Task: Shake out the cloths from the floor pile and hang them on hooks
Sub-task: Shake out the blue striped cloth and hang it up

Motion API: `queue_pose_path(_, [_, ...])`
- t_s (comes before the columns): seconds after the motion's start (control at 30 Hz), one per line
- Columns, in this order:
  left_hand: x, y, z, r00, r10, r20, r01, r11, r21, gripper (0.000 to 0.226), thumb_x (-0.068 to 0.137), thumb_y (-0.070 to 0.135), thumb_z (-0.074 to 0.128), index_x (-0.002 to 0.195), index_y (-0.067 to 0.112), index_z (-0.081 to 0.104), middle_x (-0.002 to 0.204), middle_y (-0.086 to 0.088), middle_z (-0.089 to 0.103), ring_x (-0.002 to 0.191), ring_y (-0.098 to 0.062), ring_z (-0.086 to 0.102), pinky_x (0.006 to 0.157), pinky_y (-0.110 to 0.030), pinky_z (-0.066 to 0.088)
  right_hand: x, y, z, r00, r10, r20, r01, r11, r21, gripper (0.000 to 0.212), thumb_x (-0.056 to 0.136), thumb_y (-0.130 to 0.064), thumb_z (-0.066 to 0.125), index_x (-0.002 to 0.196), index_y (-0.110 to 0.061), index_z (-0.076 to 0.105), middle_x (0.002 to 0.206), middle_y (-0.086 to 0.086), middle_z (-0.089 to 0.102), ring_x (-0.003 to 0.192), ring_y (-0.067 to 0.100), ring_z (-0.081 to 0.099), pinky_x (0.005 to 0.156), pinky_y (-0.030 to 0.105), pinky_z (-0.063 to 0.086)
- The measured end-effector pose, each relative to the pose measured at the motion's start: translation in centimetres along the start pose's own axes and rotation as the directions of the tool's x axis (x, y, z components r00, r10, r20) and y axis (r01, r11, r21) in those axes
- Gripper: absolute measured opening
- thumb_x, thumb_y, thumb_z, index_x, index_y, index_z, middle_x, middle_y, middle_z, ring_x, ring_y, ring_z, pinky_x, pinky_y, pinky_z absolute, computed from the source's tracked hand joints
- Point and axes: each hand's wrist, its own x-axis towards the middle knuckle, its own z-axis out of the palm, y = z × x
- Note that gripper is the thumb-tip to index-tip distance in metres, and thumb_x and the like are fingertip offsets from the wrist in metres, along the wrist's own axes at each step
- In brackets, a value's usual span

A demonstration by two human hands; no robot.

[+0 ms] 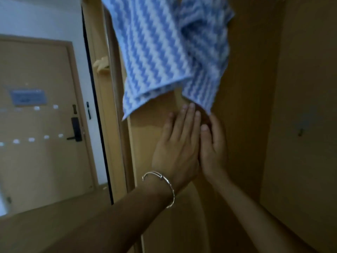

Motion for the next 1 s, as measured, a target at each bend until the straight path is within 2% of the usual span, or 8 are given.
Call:
queue_pose_path(0.1, [-4.1,-0.3,0.6,0.999,0.023,0.022,-0.024,1.0,0.018,0.052,0.095,0.025,0.034,0.138,-0.003,0.039,0.147,-0.022,0.034,0.139,-0.032,0.03,0.114,-0.046,0.012,-5.1,1.5,0.2,0.997,-0.011,0.072,0.021,0.99,-0.142,0.038,0.092,-0.025,0.039,0.13,-0.027,0.046,0.117,-0.019,0.041,0.108,-0.017,0.044,0.095,0.001,0.029])
queue_pose_path(0.2, [-7.4,-1.4,0.1,0.994,0.073,0.078,-0.076,0.997,0.033,0.052,0.096,0.026,0.032,0.14,-0.001,0.036,0.149,-0.02,0.032,0.14,-0.031,0.027,0.115,-0.045,0.012,-7.6,1.7,0.2,0.994,0.003,0.106,0.032,0.946,-0.323,0.044,0.092,-0.026,0.041,0.133,-0.014,0.053,0.113,-0.008,0.041,0.105,0.002,0.045,0.095,0.008,0.032])
queue_pose_path(0.33, [-10.5,-3.5,-1.1,0.98,0.129,0.154,-0.143,0.986,0.086,0.059,0.09,0.027,0.041,0.142,0.0,0.033,0.151,-0.019,0.028,0.142,-0.03,0.024,0.114,-0.047,0.015,-9.1,1.1,0.5,0.986,0.02,0.166,0.073,0.843,-0.533,0.049,0.092,-0.028,0.041,0.137,-0.011,0.049,0.126,0.016,0.047,0.113,0.024,0.043,0.099,0.029,0.031])
queue_pose_path(0.47, [-13.8,-5.8,-3.4,0.949,0.171,0.266,-0.186,0.982,0.031,0.064,0.085,0.028,0.04,0.142,0.0,0.033,0.152,-0.018,0.026,0.142,-0.03,0.024,0.111,-0.053,0.026,-11.1,-0.9,1.2,0.964,0.145,0.224,0.033,0.767,-0.641,0.055,0.094,-0.034,0.035,0.145,-0.013,0.038,0.144,0.018,0.037,0.126,0.028,0.032,0.106,0.035,0.025])
queue_pose_path(0.6, [-18.2,-8.7,-7.0,0.914,0.02,0.405,0.011,0.997,-0.073,0.063,0.084,0.027,0.039,0.142,0.004,0.036,0.15,-0.015,0.033,0.139,-0.028,0.032,0.108,-0.051,0.034,-13.9,-5.3,3.7,0.887,0.306,0.346,-0.06,0.82,-0.57,0.056,0.097,-0.03,0.035,0.151,-0.016,0.025,0.157,0.013,0.018,0.144,0.026,0.016,0.117,0.035,0.016])
queue_pose_path(0.77, [-24.7,-15.2,-14.4,0.8,-0.193,0.568,0.263,0.964,-0.042,0.065,0.095,0.03,0.04,0.15,0.012,0.012,0.158,-0.007,0.012,0.146,-0.021,0.011,0.115,-0.046,0.016,-18.7,-13.4,10.0,0.794,0.17,0.584,0.094,0.914,-0.394,0.05,0.098,-0.026,0.038,0.146,-0.013,0.037,0.153,0.011,0.032,0.146,0.021,0.017,0.117,0.03,0.014])
queue_pose_path(0.93, [-33.2,-23.0,-25.5,0.72,-0.374,0.585,0.396,0.913,0.097,0.063,0.092,0.038,0.031,0.149,0.011,0.02,0.154,-0.009,0.024,0.143,-0.026,0.023,0.11,-0.05,0.029,-23.9,-24.1,18.5,0.574,0.135,0.808,0.1,0.967,-0.233,0.044,0.101,-0.018,0.042,0.144,-0.011,0.04,0.151,0.006,0.036,0.141,0.014,0.023,0.106,0.01,0.011])
queue_pose_path(1.0, [-36.9,-25.4,-30.5,0.676,-0.44,0.591,0.44,0.884,0.156,0.065,0.09,0.041,0.028,0.148,0.011,0.021,0.154,-0.01,0.025,0.142,-0.027,0.024,0.109,-0.048,0.03,-26.4,-28.4,21.7,0.501,0.104,0.859,0.082,0.983,-0.166,0.046,0.101,-0.021,0.04,0.147,-0.013,0.035,0.152,0.003,0.034,0.14,0.014,0.026,0.11,0.017,0.018])
